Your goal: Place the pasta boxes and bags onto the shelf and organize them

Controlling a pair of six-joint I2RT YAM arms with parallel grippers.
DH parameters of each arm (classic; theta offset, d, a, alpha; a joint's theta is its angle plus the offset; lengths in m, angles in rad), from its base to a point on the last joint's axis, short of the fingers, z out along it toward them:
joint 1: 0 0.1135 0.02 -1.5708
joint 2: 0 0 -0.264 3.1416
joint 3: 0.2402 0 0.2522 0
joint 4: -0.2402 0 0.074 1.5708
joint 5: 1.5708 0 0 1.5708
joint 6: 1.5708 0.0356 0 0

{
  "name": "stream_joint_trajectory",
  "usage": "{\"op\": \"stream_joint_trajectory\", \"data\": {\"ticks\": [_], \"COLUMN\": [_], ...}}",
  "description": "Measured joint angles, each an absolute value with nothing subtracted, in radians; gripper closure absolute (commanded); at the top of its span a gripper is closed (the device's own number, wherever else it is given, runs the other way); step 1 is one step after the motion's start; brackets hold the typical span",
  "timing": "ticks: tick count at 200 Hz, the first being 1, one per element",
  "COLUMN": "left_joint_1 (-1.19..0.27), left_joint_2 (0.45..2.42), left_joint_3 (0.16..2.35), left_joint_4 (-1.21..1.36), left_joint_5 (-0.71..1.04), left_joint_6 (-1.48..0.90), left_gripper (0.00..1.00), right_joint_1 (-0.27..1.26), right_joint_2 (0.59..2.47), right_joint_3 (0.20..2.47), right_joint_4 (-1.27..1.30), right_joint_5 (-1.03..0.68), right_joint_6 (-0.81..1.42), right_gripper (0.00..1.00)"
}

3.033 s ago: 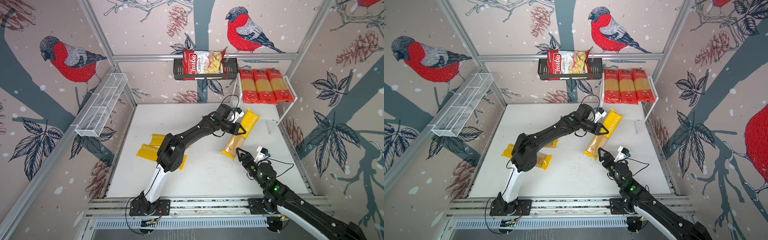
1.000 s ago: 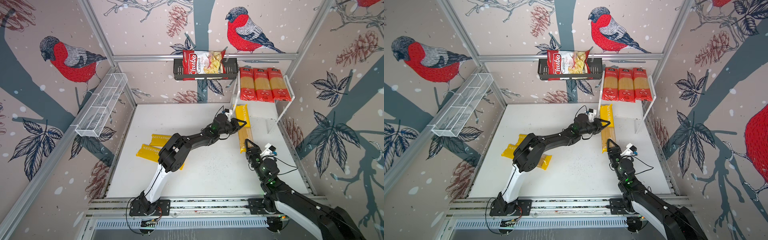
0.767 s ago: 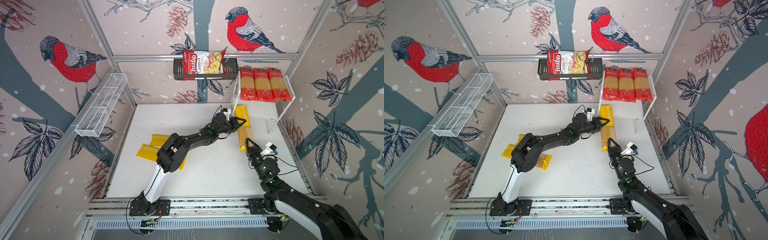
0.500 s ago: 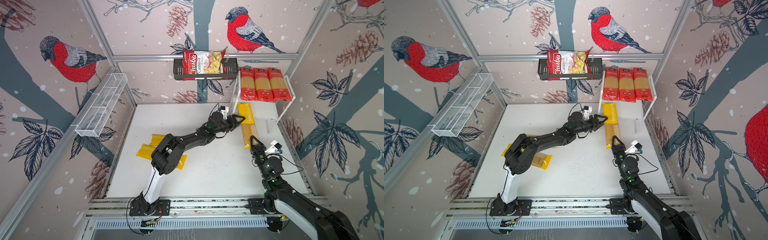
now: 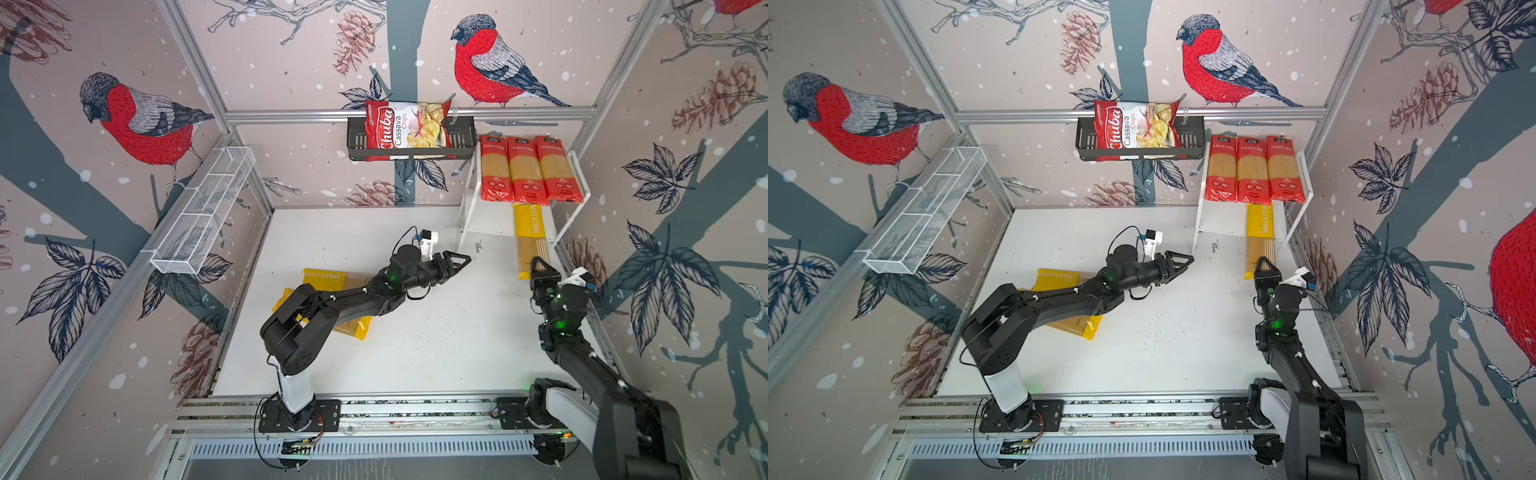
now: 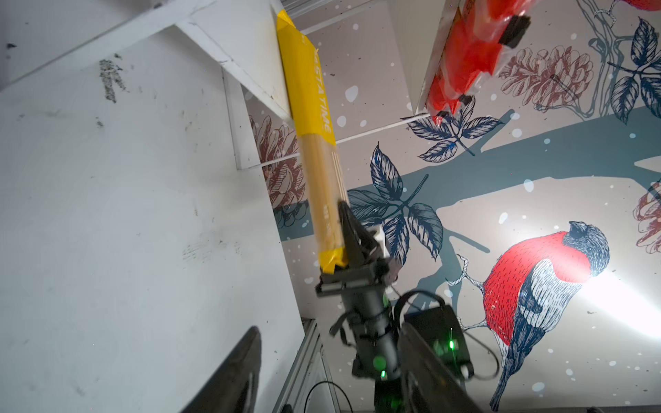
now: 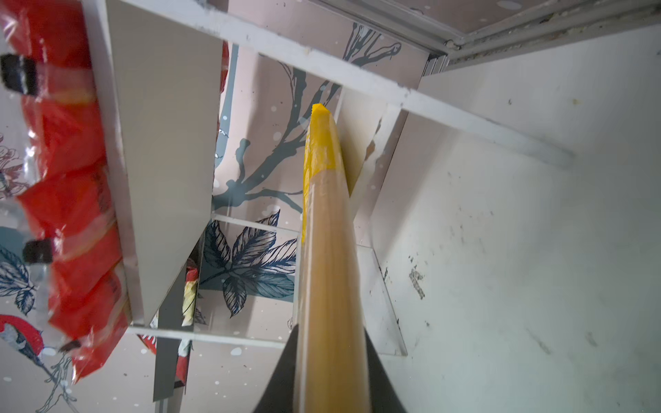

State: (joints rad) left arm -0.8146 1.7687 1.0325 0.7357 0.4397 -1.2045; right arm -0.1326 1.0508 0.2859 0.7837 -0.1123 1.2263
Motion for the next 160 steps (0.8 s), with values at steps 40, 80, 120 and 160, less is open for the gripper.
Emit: {"op": "stream_joint_trajectory", "data": {"ticks": [40, 80, 120, 160], "left_joint_1": [-0.817, -0.822, -0.823, -0.823], "left_joint_2": [1.684, 1.670, 1.676, 1.691], "left_joint_3": [0.865, 0.798, 0.789, 0.792], "left_joint_4": [0.768, 0.796, 0.827, 0.833], "left_joint_5": [0.410, 0.386, 0.373, 0.370], "left_joint_6": [-1.193, -1.198, -1.198, -1.206], "left_gripper": [0.40, 0.40, 0.40, 0.40], "right_joint_1": [-0.233, -0.242, -0.237, -0.239], "right_joint_2": [1.198, 1.165, 1.055, 1.054], "right_joint_3": [0.398, 0.364, 0.295, 0.261], "right_joint_4": [0.805, 0.817, 0.772, 0.750], "right_joint_5": [-0.257, -0.313, -0.317, -0.310], "right_joint_6": [1.230, 1.237, 1.237, 1.229], "right_gripper": [0.50, 0.36, 0.35, 0.62]}}
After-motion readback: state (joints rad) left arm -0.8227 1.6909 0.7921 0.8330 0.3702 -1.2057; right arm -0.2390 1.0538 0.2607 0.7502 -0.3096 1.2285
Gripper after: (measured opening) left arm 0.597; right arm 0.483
